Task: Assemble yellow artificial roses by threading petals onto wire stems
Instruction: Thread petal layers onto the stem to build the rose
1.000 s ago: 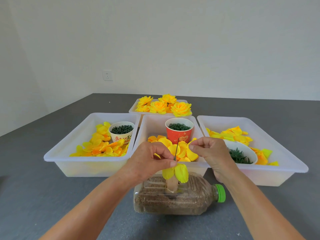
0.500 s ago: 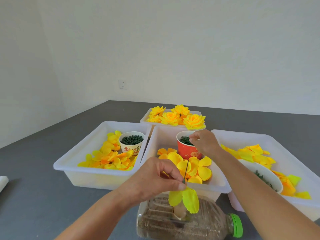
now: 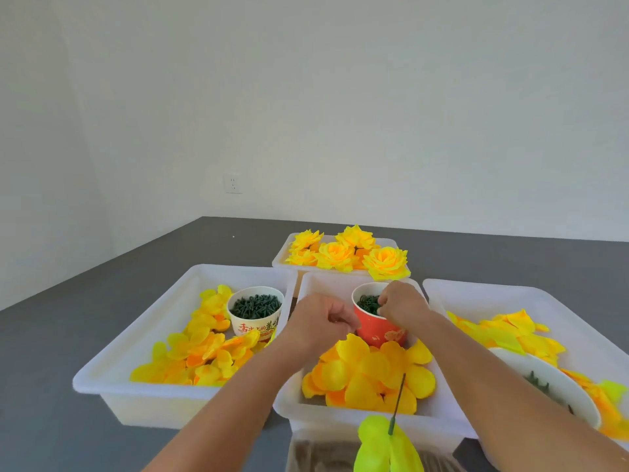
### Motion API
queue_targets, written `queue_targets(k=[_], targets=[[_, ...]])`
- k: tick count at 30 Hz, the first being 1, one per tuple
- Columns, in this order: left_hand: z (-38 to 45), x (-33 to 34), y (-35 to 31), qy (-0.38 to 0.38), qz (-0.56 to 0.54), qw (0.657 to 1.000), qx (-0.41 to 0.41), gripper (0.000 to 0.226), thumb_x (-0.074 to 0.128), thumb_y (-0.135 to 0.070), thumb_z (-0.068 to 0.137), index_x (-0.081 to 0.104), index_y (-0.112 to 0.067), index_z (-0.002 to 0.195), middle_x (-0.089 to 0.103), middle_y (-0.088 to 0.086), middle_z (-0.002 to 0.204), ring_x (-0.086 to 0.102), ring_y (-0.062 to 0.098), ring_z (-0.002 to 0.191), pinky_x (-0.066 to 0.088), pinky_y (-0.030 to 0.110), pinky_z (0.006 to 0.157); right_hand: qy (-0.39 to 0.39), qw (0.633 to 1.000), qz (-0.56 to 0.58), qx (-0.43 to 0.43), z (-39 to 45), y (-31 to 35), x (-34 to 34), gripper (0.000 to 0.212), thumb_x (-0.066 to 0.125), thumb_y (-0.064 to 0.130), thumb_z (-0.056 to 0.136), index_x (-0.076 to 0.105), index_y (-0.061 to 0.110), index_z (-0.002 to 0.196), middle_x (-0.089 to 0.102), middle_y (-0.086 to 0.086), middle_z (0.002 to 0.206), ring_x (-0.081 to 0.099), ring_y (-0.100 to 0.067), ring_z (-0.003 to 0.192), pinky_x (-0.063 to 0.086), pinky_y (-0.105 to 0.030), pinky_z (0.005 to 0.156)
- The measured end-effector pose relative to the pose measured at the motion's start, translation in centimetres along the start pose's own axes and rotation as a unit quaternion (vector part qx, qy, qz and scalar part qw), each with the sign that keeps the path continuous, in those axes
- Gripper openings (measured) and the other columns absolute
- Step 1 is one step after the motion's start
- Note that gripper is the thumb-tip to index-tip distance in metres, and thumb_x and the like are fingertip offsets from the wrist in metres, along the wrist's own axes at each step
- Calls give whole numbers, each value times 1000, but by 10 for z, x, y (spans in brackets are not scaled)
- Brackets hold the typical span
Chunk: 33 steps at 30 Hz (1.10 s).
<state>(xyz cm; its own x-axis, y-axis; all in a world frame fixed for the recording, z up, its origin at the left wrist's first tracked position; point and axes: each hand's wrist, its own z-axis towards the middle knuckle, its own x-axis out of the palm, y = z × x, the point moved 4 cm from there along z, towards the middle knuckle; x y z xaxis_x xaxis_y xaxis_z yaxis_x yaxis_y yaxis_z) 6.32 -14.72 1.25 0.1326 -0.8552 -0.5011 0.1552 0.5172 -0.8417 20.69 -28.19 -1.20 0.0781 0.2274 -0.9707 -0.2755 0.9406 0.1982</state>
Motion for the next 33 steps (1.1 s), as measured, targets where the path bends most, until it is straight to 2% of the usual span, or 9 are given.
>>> queue_targets(k=[3,6,12,18,20,23,26,28,33], targets=[[17,11,23,-14,57,998,-6,23,56,5,84,73,-10,86,66,-2,79,54,4,62,46,15,58,37,999,2,7,7,1,10,32,51,15,91,59,10,122,60,-12,120,55,-24,110,43,-30,87],[26,15,31,-19,102,994,16,25,54,4,84,74,-10,88,65,-3,79,51,0,59,41,9,54,73,997,4,11,14,3,12,36,52,17,92,55,13,128,55,-11,127,52,-25,116,43,-31,93],[27,14,39,-17,63,998,-2,29,56,3,84,68,-22,73,64,1,76,57,9,61,45,17,53,24,998,-59,20,16,10,14,40,52,18,93,48,7,131,51,-11,132,50,-26,121,41,-34,101],[28,15,41,-11,65,998,0,23,57,2,84,71,-16,79,63,-3,72,56,0,56,43,7,49,-5,998,-67,7,15,9,15,38,51,21,93,50,8,129,53,-10,130,51,-26,118,41,-33,97],[28,17,40,-9,72,997,8,22,57,3,83,72,-12,82,66,2,75,54,-1,54,42,6,49,-36,998,-55,4,12,7,11,33,52,20,92,56,7,122,59,-10,121,56,-25,111,44,-30,88],[28,17,39,-7,72,997,11,22,57,5,82,73,-11,83,63,-1,71,54,-2,54,42,6,48,-90,996,25,15,8,2,4,17,54,11,83,67,7,94,63,-8,94,58,-23,89,40,-25,69],[28,16,39,-11,62,998,2,22,57,5,82,73,-11,82,62,-2,70,55,1,56,43,7,49,-137,979,148,32,4,-4,-4,15,58,3,77,58,16,69,62,-4,86,57,-23,85,41,-27,69],[28,17,37,-11,58,998,-4,22,58,5,81,72,-11,82,63,-2,72,55,2,57,43,7,48,-142,962,229,34,2,-8,-8,17,60,3,80,61,18,74,64,-4,84,60,-22,79,47,-28,71],[25,16,35,-24,34,999,-21,26,60,5,81,69,-18,73,61,-10,67,56,4,55,45,11,49,-108,914,385,70,-7,-12,-16,15,55,-2,86,69,2,90,63,-5,62,60,-13,51,45,-16,49]])
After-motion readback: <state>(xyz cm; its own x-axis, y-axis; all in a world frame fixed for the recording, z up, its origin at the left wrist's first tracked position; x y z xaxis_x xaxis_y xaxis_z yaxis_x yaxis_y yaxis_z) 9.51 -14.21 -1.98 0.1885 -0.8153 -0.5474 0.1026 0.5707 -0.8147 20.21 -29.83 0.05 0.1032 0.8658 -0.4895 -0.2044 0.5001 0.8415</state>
